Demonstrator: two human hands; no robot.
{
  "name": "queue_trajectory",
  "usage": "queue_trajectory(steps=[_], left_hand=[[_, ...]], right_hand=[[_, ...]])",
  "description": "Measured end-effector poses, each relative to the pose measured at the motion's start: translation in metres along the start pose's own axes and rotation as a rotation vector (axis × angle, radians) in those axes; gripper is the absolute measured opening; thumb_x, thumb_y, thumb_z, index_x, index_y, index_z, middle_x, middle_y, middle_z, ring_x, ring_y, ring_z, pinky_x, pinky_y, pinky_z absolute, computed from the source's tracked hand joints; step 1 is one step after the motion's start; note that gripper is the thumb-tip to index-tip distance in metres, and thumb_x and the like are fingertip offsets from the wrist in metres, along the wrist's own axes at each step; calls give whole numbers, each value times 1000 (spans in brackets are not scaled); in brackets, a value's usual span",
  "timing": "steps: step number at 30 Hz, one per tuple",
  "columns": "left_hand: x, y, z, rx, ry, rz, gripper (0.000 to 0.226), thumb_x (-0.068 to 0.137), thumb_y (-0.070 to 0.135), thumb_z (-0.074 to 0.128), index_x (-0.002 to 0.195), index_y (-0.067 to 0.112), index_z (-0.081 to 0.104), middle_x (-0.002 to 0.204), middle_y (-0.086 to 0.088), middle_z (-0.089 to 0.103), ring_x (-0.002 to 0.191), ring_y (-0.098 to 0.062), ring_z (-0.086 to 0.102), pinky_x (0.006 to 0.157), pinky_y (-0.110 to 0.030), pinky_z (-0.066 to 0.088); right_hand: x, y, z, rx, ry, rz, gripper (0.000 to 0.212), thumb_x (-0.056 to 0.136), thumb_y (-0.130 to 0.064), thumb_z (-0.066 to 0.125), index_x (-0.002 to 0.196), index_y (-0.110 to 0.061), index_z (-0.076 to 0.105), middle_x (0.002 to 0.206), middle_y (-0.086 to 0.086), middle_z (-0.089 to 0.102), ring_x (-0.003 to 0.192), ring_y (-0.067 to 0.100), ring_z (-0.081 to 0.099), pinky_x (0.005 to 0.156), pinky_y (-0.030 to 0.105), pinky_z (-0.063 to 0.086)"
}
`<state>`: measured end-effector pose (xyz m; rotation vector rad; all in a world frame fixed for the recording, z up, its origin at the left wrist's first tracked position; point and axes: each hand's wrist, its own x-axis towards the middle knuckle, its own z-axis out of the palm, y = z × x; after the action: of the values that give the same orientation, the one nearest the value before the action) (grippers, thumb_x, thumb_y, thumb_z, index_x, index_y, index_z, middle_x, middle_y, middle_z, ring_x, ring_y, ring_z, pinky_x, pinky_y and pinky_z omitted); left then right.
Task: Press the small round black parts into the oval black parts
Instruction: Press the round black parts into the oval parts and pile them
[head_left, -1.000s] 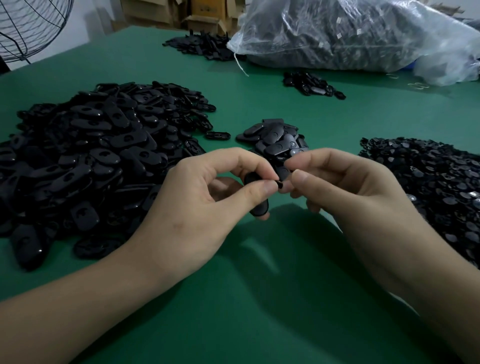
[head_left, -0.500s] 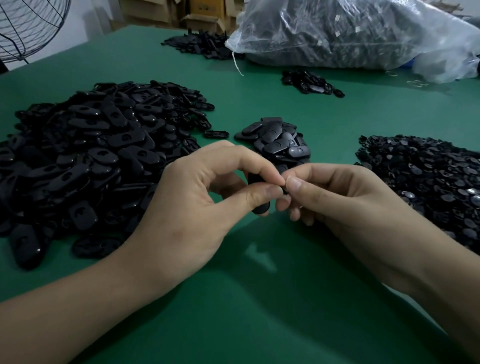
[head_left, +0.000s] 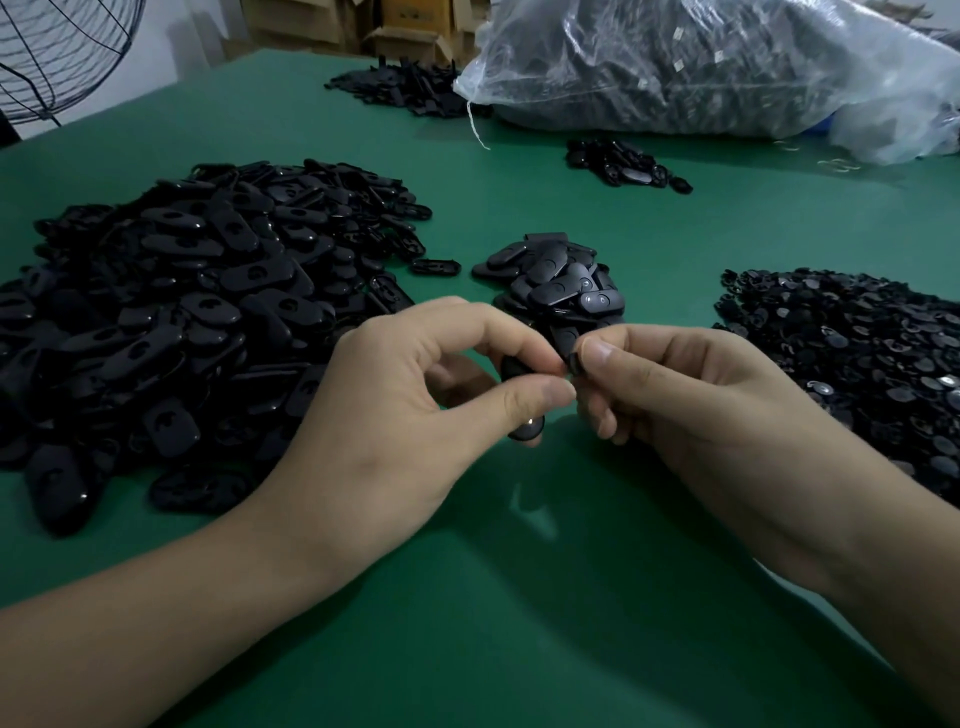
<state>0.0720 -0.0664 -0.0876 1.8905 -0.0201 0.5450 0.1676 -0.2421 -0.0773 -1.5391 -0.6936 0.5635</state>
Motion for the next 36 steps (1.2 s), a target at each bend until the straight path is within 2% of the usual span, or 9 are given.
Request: queue_trajectory(steps=[6, 9, 12, 15, 21, 24, 28, 32, 36], left_hand=[[0, -2, 1, -15, -24, -58, 13, 79, 42, 81, 85, 32, 76, 71, 4, 75, 57, -24, 69, 54, -31, 47], [0, -2, 0, -11, -24, -85, 13, 81, 42, 82, 86, 32, 76, 65, 4, 74, 49, -10, 57, 50, -20, 40], [0, 1, 1, -18, -16, -106, 15, 80, 46, 77, 85, 32, 77, 66, 5, 75, 52, -7, 64, 52, -22, 47], [0, 2, 0, -58, -28, -140, 18, 82, 46, 72, 85, 29, 78, 66, 2, 74, 51, -1, 62, 53, -16, 48], [4, -2, -1, -112, -47, -161, 12, 90, 32, 74, 84, 22, 78, 66, 0, 73, 51, -3, 63, 49, -17, 48], [5, -4, -2, -196, -27, -179, 19, 83, 37, 73, 84, 19, 78, 69, -1, 72, 59, -9, 69, 48, -20, 49], [5, -7, -2, -212, -43, -191, 20, 83, 39, 73, 86, 20, 79, 71, 0, 72, 65, -14, 73, 50, -22, 50], [5, -7, -2, -190, -54, -185, 10, 92, 28, 75, 87, 21, 79, 71, 0, 72, 65, -13, 73, 49, -22, 51], [4, -5, -2, -173, -53, -190, 9, 93, 25, 74, 86, 21, 78, 69, 0, 72, 63, -11, 72, 49, -20, 50]], right_hand=[[-1, -2, 6, 1, 47, 1, 20, 88, -33, 66, 75, -18, 72, 70, -1, 62, 68, 12, 50, 71, 32, 39], [-1, -3, 7, -30, 76, -2, 20, 83, -36, 67, 75, -19, 73, 70, -1, 64, 65, 10, 52, 64, 22, 44], [-1, -4, 6, -100, 83, -31, 21, 84, -38, 67, 73, -20, 72, 69, -2, 64, 64, 9, 53, 61, 17, 44], [-1, -5, 4, -158, 90, -59, 23, 83, -39, 67, 74, -18, 71, 68, -2, 64, 64, 8, 53, 64, 18, 43], [-1, -3, 5, -176, 90, -73, 22, 83, -40, 68, 80, -18, 74, 70, -4, 68, 66, 7, 56, 64, 17, 46], [-2, -3, 5, -120, 77, -43, 23, 76, -38, 74, 89, -19, 77, 75, 3, 72, 70, 8, 63, 65, 16, 49], [-3, -2, 6, -133, 77, -26, 22, 73, -36, 77, 88, -20, 77, 80, 13, 73, 70, 11, 62, 64, 18, 49], [-2, -1, 7, -86, 104, -36, 22, 73, -34, 76, 85, -16, 77, 73, 1, 70, 66, 8, 58, 61, 15, 47], [-1, -1, 7, -80, 119, -45, 21, 76, -32, 75, 86, -13, 77, 72, 0, 69, 64, 8, 57, 60, 16, 47]])
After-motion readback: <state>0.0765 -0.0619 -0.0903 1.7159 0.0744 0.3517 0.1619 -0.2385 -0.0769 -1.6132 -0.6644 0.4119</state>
